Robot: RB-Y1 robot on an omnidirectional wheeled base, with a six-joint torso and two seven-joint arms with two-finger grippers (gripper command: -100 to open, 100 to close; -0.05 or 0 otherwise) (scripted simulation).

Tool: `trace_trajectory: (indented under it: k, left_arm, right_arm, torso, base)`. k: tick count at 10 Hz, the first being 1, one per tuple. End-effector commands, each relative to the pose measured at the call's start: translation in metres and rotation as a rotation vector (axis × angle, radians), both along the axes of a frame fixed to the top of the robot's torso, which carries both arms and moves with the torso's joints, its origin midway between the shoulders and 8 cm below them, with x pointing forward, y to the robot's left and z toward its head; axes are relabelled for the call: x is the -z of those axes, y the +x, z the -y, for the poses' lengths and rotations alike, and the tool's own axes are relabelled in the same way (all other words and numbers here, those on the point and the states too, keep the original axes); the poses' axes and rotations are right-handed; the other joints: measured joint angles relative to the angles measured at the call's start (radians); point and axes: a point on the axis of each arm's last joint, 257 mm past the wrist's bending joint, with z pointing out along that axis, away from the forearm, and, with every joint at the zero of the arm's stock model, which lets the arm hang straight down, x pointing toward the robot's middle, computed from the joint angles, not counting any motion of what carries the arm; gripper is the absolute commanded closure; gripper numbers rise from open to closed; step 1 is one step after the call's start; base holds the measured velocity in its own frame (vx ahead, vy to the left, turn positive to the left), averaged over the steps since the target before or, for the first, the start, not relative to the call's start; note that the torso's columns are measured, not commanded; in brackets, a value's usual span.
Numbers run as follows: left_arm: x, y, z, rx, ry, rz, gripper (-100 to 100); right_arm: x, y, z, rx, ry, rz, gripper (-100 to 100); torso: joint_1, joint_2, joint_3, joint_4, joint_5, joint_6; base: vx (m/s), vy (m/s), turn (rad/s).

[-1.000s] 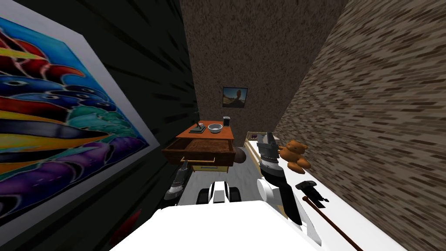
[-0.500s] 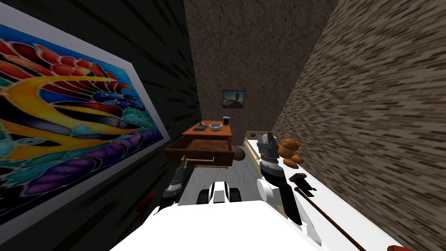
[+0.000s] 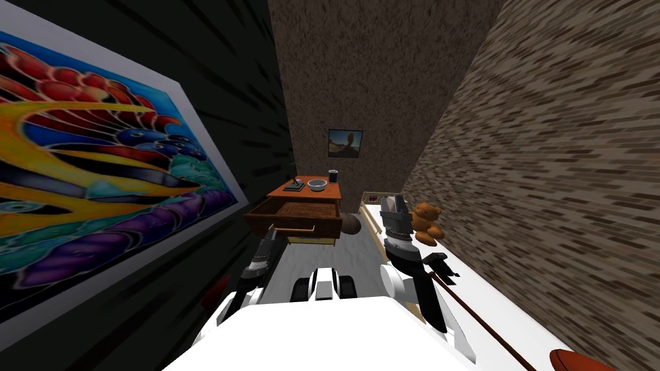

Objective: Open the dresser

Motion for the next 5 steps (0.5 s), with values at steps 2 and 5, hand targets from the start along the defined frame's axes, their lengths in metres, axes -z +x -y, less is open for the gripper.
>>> trace_trajectory:
  k: [2,5]
  left_arm:
    - [-0.023,0.017,-0.011,0.000,0.000,0.020,-100]
    - [0.000,0.015,-0.010,-0.004,-0.015,-0.040,0]
  right_arm:
    - [0.000,0.000,0.000,0.000,0.000,0.000,0]
    - [0.000,0.000,0.000,0.000,0.000,0.000,0]
  torso:
    - [-0.004,0.005,0.002,0.006,-0.005,-0.001]
    - [-0.002,-0.002,-0.001,-0.001,0.001,0.002]
  base:
    - [-0.054,-0.035,0.002]
    - [-0.002,-0.002,-0.002]
